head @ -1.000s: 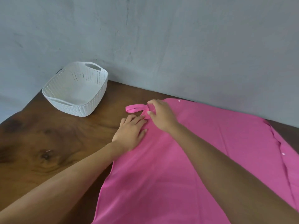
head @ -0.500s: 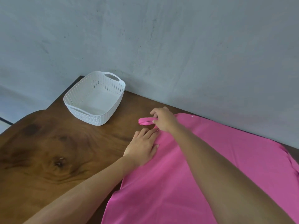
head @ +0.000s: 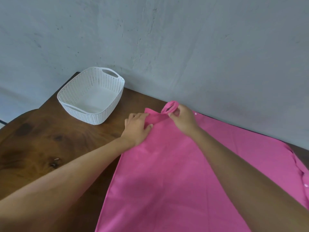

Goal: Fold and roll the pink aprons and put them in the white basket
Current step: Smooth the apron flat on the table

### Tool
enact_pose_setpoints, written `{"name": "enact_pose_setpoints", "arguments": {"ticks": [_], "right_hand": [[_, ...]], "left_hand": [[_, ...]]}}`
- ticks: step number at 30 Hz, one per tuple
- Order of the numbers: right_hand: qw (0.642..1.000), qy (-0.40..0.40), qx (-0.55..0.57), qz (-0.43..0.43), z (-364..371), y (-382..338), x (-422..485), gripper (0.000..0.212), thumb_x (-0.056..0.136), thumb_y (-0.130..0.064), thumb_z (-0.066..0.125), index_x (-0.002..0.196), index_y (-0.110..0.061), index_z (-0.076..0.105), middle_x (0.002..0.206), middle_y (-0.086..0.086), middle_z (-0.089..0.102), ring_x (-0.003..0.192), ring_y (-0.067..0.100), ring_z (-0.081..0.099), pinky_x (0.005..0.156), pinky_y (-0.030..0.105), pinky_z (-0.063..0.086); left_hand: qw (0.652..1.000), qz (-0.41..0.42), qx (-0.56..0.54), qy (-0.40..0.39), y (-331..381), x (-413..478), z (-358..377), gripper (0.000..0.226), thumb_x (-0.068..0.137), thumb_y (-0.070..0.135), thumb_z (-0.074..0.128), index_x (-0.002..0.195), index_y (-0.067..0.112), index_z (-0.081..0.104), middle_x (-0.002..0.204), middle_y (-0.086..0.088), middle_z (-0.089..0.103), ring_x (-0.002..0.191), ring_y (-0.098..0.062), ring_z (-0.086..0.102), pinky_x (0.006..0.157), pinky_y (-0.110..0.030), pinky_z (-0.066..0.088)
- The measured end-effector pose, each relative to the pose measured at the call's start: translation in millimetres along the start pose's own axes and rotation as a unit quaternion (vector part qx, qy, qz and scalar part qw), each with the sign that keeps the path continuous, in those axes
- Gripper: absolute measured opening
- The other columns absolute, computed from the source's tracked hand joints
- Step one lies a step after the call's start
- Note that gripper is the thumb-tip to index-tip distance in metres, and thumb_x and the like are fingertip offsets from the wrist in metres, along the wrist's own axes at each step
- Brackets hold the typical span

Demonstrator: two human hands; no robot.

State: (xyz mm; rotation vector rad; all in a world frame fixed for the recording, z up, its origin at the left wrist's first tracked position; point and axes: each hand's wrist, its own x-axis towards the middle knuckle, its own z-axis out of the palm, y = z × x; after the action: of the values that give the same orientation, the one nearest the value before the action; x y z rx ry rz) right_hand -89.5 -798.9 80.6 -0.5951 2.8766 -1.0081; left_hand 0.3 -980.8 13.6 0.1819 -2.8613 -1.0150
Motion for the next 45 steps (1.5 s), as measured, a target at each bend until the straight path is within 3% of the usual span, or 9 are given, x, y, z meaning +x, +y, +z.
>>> {"name": "enact_pose_setpoints", "arguments": {"ticks": [2,7,12,17,23,30,35,39,45], "right_hand": [[0.998,-0.032,-0.029,-0.034,1.1,6.8,-12.0,0.004,0.091,-0.007,0.068,0.094,-0.009,0.068,0.093,-0.013,0.067,0.090,-0.009,0.060,0.081,0.014,0.047],[0.982,-0.120,-0.139,-0.050,10.2,28.5,-46.1,0.022,0.093,-0.012,0.065,0.114,-0.018,0.066,0.119,0.000,0.061,0.120,0.020,0.048,0.104,0.038,0.040],[0.989,-0.055,-0.139,-0.008,4.5,53.3,-93.7,0.026,0.097,-0.016,0.060,0.123,-0.020,0.063,0.126,-0.002,0.058,0.125,0.018,0.046,0.108,0.037,0.039],[0.985,0.035,-0.166,0.040,-10.5,88.8,-146.8,0.032,0.095,-0.017,0.063,0.127,-0.017,0.063,0.128,0.002,0.060,0.124,0.024,0.048,0.108,0.039,0.039],[0.968,0.038,-0.221,0.113,-15.7,125.0,-186.9,0.053,0.101,-0.041,0.050,0.147,-0.014,0.048,0.151,0.006,0.046,0.141,0.028,0.035,0.119,0.049,0.028],[0.957,0.019,-0.233,0.172,-5.1,122.0,-195.5,0.069,0.100,-0.057,0.019,0.158,-0.022,0.028,0.167,0.000,0.019,0.153,0.025,0.012,0.125,0.043,0.011],[0.957,0.009,-0.229,0.180,-5.9,121.4,-194.5,0.062,0.104,-0.052,0.026,0.159,-0.023,0.024,0.168,-0.001,0.015,0.154,0.024,0.008,0.125,0.042,0.009],[0.962,0.014,-0.206,0.179,-9.5,122.7,-199.6,0.070,0.098,-0.062,0.020,0.157,-0.024,0.029,0.167,0.000,0.018,0.153,0.026,0.009,0.125,0.046,0.011],[0.967,0.023,-0.193,0.164,-18.1,121.3,-238.5,0.082,0.093,-0.071,0.007,0.155,-0.024,0.035,0.165,-0.001,0.022,0.152,0.021,0.009,0.124,0.042,0.008]], "left_hand": [[1.000,-0.014,0.008,-0.013,-0.5,12.2,-3.9,0.054,0.100,0.039,0.055,0.149,0.018,0.045,0.148,-0.004,0.050,0.137,-0.031,0.035,0.107,-0.048,0.032],[0.998,-0.023,0.048,-0.033,-2.7,35.9,-8.2,0.056,0.101,0.042,0.053,0.150,0.017,0.042,0.151,-0.005,0.049,0.139,-0.032,0.032,0.108,-0.050,0.032],[0.995,-0.034,0.084,-0.041,0.9,48.8,-12.2,0.057,0.099,0.039,0.057,0.148,0.015,0.041,0.155,-0.009,0.039,0.142,-0.035,0.027,0.111,-0.053,0.030],[0.987,0.069,0.134,0.059,8.5,45.2,0.7,0.042,0.095,0.022,0.061,0.135,0.008,0.054,0.145,-0.014,0.039,0.132,-0.034,0.035,0.106,-0.048,0.036],[0.982,0.071,0.141,-0.104,4.2,73.3,5.3,0.048,0.100,0.041,0.055,0.136,0.009,0.057,0.154,-0.011,0.042,0.139,-0.032,0.039,0.114,-0.047,0.039],[0.974,0.066,0.175,-0.129,-0.3,90.4,-6.4,0.068,0.102,0.051,0.048,0.156,0.014,0.033,0.166,-0.010,0.023,0.153,-0.033,0.018,0.120,-0.053,0.023],[0.974,0.035,0.194,-0.108,2.2,92.1,-2.7,0.063,0.101,0.056,0.044,0.152,0.019,0.040,0.163,-0.010,0.030,0.150,-0.034,0.023,0.118,-0.054,0.020],[0.987,0.035,0.152,-0.028,2.9,75.6,3.3,0.030,0.099,0.039,0.054,0.120,0.019,0.062,0.132,-0.008,0.060,0.127,-0.031,0.049,0.108,-0.050,0.030],[0.987,0.057,0.143,0.038,9.6,8.8,13.1,0.038,0.095,0.024,0.061,0.132,0.016,0.061,0.135,-0.011,0.059,0.125,-0.037,0.052,0.105,-0.051,0.035]]}}
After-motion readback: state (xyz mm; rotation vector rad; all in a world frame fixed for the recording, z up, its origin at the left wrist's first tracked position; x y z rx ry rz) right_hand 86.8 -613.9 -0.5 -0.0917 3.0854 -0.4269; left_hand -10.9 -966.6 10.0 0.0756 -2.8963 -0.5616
